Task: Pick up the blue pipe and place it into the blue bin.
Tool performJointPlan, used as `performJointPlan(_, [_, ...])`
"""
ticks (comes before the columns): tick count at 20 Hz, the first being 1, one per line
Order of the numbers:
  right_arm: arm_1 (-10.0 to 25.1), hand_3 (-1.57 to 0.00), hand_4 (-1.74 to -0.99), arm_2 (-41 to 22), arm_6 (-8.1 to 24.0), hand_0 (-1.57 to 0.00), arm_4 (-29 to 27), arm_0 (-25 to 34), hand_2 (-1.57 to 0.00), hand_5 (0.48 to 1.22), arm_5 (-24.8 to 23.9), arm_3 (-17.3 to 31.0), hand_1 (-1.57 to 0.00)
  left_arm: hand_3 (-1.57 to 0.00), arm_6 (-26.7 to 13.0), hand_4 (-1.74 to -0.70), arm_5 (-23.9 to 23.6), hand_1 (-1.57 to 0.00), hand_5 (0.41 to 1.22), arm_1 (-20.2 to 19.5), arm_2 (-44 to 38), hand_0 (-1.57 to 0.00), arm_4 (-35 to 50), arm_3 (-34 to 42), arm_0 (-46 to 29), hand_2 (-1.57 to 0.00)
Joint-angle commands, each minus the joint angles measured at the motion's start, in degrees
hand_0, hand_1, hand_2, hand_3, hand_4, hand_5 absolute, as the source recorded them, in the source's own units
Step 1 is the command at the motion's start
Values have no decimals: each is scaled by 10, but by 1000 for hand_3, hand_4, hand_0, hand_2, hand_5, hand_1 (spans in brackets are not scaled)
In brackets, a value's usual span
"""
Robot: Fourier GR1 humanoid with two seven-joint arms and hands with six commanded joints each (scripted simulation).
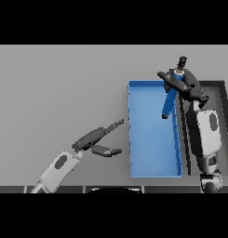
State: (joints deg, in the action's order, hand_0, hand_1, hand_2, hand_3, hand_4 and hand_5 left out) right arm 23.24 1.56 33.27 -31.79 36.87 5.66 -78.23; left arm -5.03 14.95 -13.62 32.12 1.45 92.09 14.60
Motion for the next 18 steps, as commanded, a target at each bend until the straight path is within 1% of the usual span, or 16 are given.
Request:
performJointPlan(1, [2, -1571, -1499, -2, 13, -1571, 6, -16, -1571, 1221, -18, -8, -1571, 1, 1, -827, -1, 1, 470, 0, -3, 1, 1, -2, 3, 1])
performJointPlan(2, [8, -1571, -1499, -12, 17, -1571, 13, -27, -1571, 1221, -31, -2, -1571, 1, -7, -829, -3, 1, 470, 6, -1, 1, 1, 0, 7, 1])
performJointPlan(3, [17, -1351, -1548, -31, 17, -1571, 14, -42, -1571, 1221, -40, -4, -1571, 1, -8, -828, -2, 1, 470, 5, 0, 1, 0, -1, 8, 1])
performJointPlan(4, [23, -1080, -1586, -43, 17, -1571, 13, -61, -1571, 1221, -42, -8, -1571, 1, -3, -826, -4, 1, 470, 2, 0, 1, -3, 0, 2, 1])
performJointPlan(5, [33, -1178, -1569, -64, 17, -1571, 18, -65, -1571, 1221, -43, 3, -1571, 1, -8, -827, -6, 1, 471, 7, 3, 1, -6, -5, 3, 1])
performJointPlan(6, [41, -1041, -1603, -82, 17, -1571, 10, -72, -1571, 1221, -52, 11, -1571, 1, -5, -827, -5, 1, 472, 5, 2, 1, -3, 1, 2, 1])
performJointPlan(8, [57, -693, -1653, -128, 17, -1571, 0, -94, -1571, 1205, -69, 5, -1571, 1, -14, -826, -6, 1, 475, 4, 6, 1, -6, 7, 1, 1])
performJointPlan(10, [92, -1009, -1583, -197, 17, -1571, -47, -99, -1571, 1199, -121, 18, -1571, 1, -15, -827, -8, 1, 474, 8, 7, 1, -6, 4, -1, 1])
performJointPlan(11, [112, -807, -1534, -233, 17, -1465, -91, -92, -1333, 1190, -149, 30, -1382, 1, -14, -829, -7, 1, 474, 5, 3, 1, -4, 5, 3, 1])
performJointPlan(12, [128, -646, -1477, -262, 17, -1172, -126, -87, -1066, 1178, -162, 35, -1106, 1, -17, -830, -7, 1, 476, 7, 3, 1, -1, 10, 6, 1])
performJointPlan(13, [141, -516, -1404, -285, 17, -937, -163, -71, -853, 1159, -171, 51, -884, 1, -14, -829, -6, 1, 476, 8, 6, 1, -2, 8, 3, 1])
performJointPlan(14, [150, -413, -1344, -310, 17, -749, -186, -60, -682, 1172, -177, 63, -707, 1, -16, -828, -5, 1, 476, 8, 8, 1, -5, 6, 1, 1])
performJointPlan(15, [159, -330, -1302, -333, 17, -599, -210, -47, -545, 1182, -182, 67, -566, 1, -15, -828, -10, 1, 476, 9, 8, 1, -8, 8, -3, 1])
performJointPlan(16, [171, -264, -1264, -354, 17, -479, -212, -38, -436, 1139, -167, 62, -452, 1, -21, -826, -13, 1, 477, 11, 7, 1, -10, 6, 3, 1])
performJointPlan(17, [182, -211, -1234, -365, 14, -383, -199, -38, -349, 1091, -147, 48, -362, 1, -19, -827, -11, 1, 477, 9, 2, 1, -1, 11, 5, 1])
performJointPlan(18, [194, -169, -1215, -385, -5, -306, -178, -35, -279, 1044, -135, 32, -289, 1, -19, -829, -9, 1, 477, 6, 1, 1, 2, 13, 4, 1])
